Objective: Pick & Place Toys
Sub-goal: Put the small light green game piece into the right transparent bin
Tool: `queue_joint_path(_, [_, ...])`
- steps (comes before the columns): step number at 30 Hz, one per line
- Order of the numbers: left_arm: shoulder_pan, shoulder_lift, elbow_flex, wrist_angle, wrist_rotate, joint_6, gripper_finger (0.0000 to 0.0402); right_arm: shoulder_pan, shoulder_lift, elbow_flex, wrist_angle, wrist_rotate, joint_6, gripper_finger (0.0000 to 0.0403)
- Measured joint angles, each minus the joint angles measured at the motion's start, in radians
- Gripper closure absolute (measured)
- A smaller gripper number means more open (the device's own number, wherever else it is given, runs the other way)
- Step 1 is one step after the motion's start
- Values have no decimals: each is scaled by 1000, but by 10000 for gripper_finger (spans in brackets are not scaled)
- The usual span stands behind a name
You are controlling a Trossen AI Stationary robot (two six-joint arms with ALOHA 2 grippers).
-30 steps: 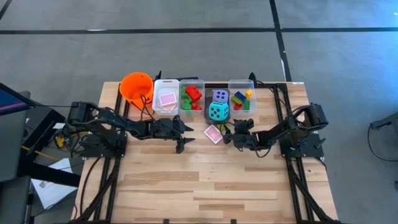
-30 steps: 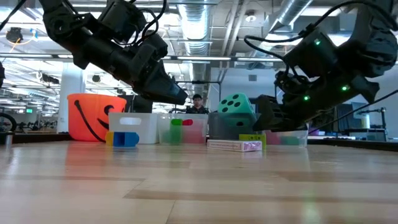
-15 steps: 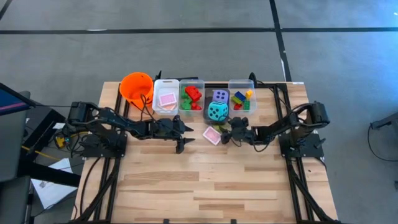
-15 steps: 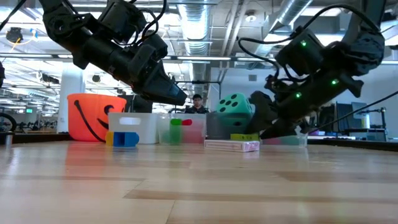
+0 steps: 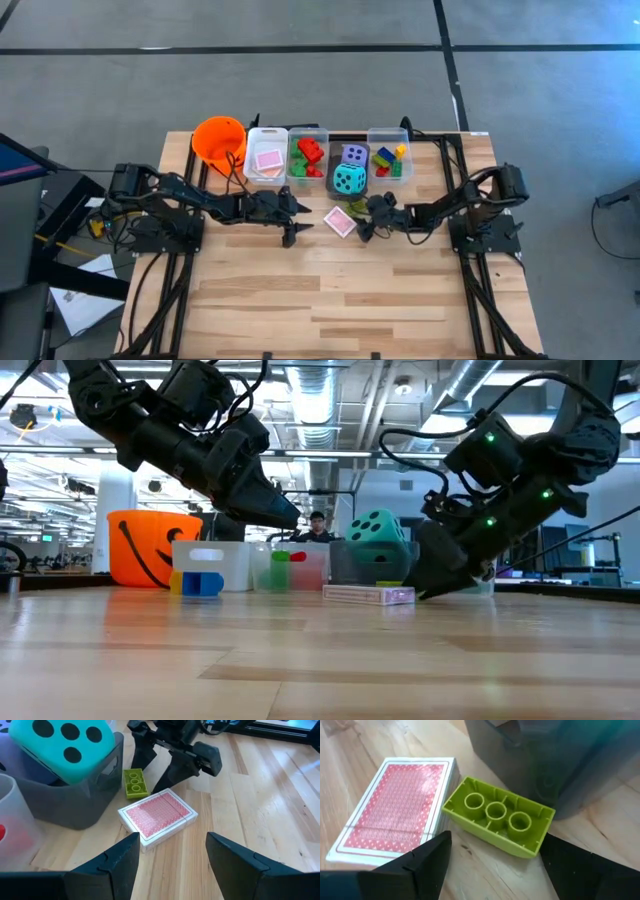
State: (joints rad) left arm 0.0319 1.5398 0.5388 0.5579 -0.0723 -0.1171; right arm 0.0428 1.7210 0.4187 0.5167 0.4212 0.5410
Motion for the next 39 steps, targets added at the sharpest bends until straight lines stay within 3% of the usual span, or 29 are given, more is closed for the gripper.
queue_joint_path(9, [0, 0, 0, 0, 0, 0, 181, 49, 2, -3, 51, -20, -115, 111])
queue_joint_path(16, [0, 0, 0, 0, 0, 0, 181, 156, 4, -3, 103, -133, -192, 111])
queue_joint_path(20, [0, 0, 0, 0, 0, 0, 181, 201, 4, -3, 99, -62, -120, 111])
queue_joint_path(30, [0, 0, 0, 0, -1, 0, 181, 217, 4, -3, 33, 289, 130, 111])
queue_joint_path(39, [0, 0, 0, 0, -1, 0, 181, 205, 3, -2, 42, 282, 83, 111])
